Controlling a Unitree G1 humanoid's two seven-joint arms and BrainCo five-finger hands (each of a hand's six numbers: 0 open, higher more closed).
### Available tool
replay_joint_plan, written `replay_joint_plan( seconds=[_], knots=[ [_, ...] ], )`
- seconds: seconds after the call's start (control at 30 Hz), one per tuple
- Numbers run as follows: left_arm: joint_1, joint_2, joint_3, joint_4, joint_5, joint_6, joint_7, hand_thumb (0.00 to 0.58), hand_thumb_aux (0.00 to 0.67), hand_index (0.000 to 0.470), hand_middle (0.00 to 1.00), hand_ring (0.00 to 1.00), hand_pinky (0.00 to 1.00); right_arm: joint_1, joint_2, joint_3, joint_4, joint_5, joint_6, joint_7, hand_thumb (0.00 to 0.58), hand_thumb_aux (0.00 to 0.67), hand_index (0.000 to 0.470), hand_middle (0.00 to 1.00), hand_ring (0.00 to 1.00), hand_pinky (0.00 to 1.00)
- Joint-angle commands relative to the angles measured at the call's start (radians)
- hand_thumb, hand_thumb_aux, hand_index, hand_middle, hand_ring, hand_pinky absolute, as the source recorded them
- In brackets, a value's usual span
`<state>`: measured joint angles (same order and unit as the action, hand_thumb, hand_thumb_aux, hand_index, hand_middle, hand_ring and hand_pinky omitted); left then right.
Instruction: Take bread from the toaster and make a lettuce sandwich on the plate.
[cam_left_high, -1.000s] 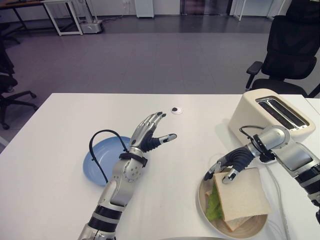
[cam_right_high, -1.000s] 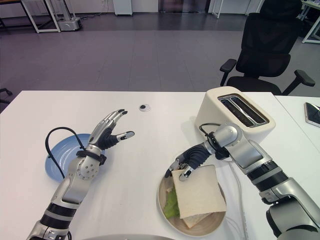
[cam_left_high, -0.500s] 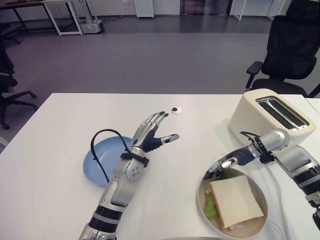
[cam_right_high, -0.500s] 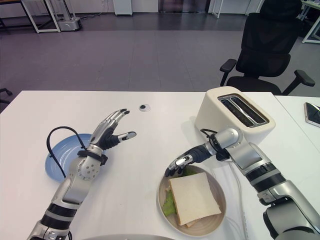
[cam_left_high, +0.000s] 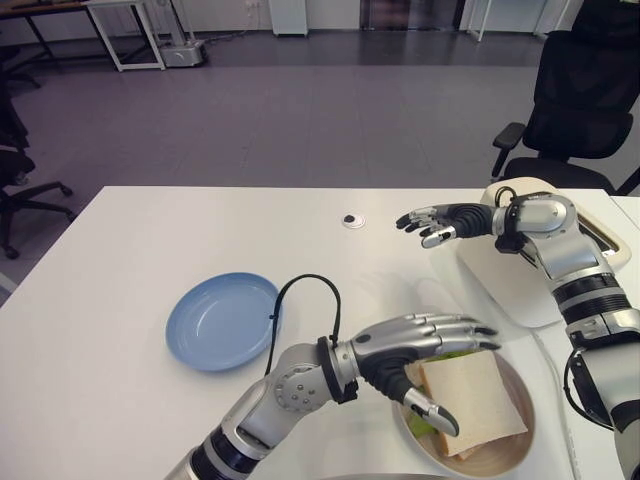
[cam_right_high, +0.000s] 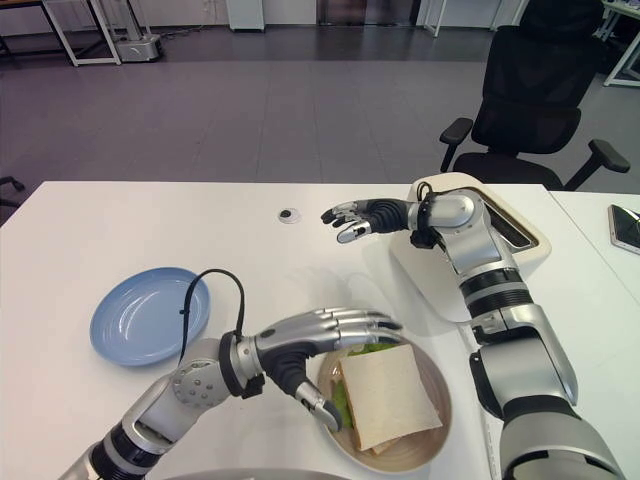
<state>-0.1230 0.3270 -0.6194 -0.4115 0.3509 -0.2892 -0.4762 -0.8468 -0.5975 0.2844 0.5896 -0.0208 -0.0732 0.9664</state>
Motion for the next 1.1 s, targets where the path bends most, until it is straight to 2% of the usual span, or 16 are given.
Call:
replay_joint_plan(
  seconds=[0.03, 0.3, 0.5, 0.7, 0.93, 1.1],
  knots=[
    [0.006, 0.010, -0.025, 0.034, -0.026, 0.021, -0.060, 0.000, 0.000, 0.000, 0.00, 0.00, 0.00, -0.032, 0.012, -0.013, 0.033, -0.030, -0.017, -0.010, 0.000, 0.000, 0.000, 0.00, 0.00, 0.00],
    [-0.069, -0.019, -0.106, 0.321, 0.077, -0.039, -0.082, 0.000, 0.000, 0.000, 0.00, 0.00, 0.00, -0.046, 0.037, -0.024, 0.066, -0.043, -0.037, 0.000, 0.000, 0.000, 0.000, 0.00, 0.00, 0.00],
    [-0.151, -0.038, -0.197, 0.420, 0.180, -0.043, -0.162, 0.000, 0.000, 0.000, 0.00, 0.00, 0.00, -0.048, 0.053, -0.043, 0.079, -0.042, -0.031, -0.017, 0.000, 0.000, 0.000, 0.00, 0.00, 0.00],
    [-0.232, -0.021, -0.256, 0.418, 0.301, -0.081, -0.198, 0.000, 0.000, 0.000, 0.00, 0.00, 0.00, -0.050, 0.063, -0.072, 0.080, -0.042, -0.009, -0.055, 0.000, 0.000, 0.000, 0.00, 0.00, 0.00],
    [-0.296, 0.000, -0.244, 0.368, 0.427, -0.122, -0.164, 0.000, 0.000, 0.000, 0.00, 0.00, 0.00, -0.023, 0.058, -0.079, 0.055, -0.044, 0.000, -0.055, 0.000, 0.000, 0.000, 0.00, 0.00, 0.00],
    [-0.350, 0.100, -0.238, 0.301, 0.543, -0.167, -0.232, 0.000, 0.000, 0.000, 0.00, 0.00, 0.00, -0.036, 0.068, -0.089, 0.064, -0.041, 0.002, -0.075, 0.000, 0.000, 0.000, 0.00, 0.00, 0.00]
  ],
)
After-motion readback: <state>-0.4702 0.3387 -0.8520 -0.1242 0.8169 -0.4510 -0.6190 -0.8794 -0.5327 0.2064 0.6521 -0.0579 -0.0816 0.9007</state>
